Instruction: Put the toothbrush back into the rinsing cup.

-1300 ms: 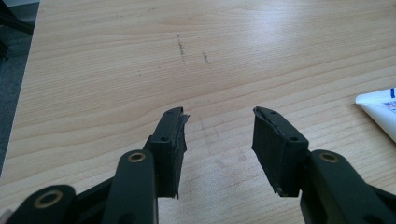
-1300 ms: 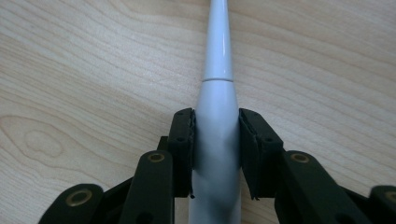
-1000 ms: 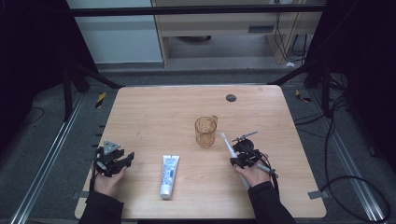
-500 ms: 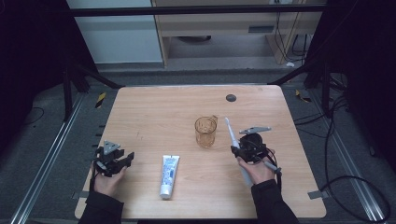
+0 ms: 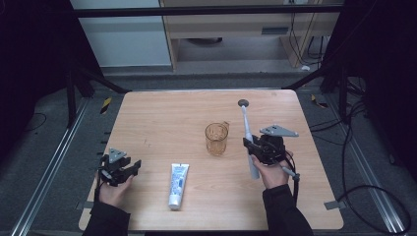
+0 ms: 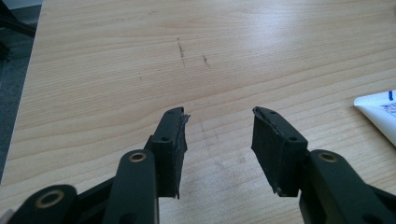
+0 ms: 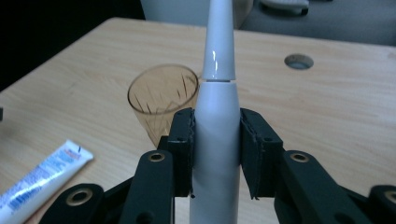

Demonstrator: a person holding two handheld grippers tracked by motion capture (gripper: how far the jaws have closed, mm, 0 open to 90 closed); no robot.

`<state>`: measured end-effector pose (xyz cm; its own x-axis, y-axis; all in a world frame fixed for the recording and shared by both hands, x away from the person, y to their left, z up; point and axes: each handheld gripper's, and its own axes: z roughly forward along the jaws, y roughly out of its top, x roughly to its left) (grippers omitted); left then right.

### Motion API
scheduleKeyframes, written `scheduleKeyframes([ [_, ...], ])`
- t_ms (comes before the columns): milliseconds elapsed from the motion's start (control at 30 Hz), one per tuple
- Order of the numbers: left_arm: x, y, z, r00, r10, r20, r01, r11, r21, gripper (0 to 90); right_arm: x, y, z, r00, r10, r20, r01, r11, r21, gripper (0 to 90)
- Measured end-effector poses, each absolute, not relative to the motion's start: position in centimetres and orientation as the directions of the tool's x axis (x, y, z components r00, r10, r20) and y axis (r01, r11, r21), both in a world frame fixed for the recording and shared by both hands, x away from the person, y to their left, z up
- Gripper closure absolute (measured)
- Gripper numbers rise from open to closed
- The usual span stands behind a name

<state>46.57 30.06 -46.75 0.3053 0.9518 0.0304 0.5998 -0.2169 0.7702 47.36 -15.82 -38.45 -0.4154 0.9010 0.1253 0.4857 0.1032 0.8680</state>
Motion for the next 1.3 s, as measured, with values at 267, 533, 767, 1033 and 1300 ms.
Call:
scheduleKeyframes([
  [267,46.5,30.1,-46.7,0.304,0.952,0.032,0.595,-0.215,0.774,53.3,47.5,-15.1,-37.0,-0.398,0.907,0.137,0.342,0.009,0.940,67.4],
  [533,46.5,30.1,-46.7,0.302,0.953,0.031,0.593,-0.213,0.777,53.3,48.1,-14.5,-36.2,-0.393,0.909,0.138,0.269,-0.030,0.963,67.4],
  [767,46.5,30.2,-46.7,0.301,0.953,0.032,0.590,-0.213,0.779,53.3,49.0,-14.0,-36.0,-0.383,0.911,0.152,0.217,-0.072,0.974,67.4],
  [1033,46.5,30.2,-46.7,0.299,0.954,0.031,0.587,-0.210,0.782,53.3,50.3,-13.2,-35.8,-0.371,0.916,0.151,0.152,-0.101,0.983,67.4],
  [1300,46.5,30.3,-46.6,0.297,0.954,0.031,0.586,-0.208,0.784,53.3,51.3,-12.7,-35.4,-0.376,0.911,0.170,0.117,-0.136,0.984,67.4],
])
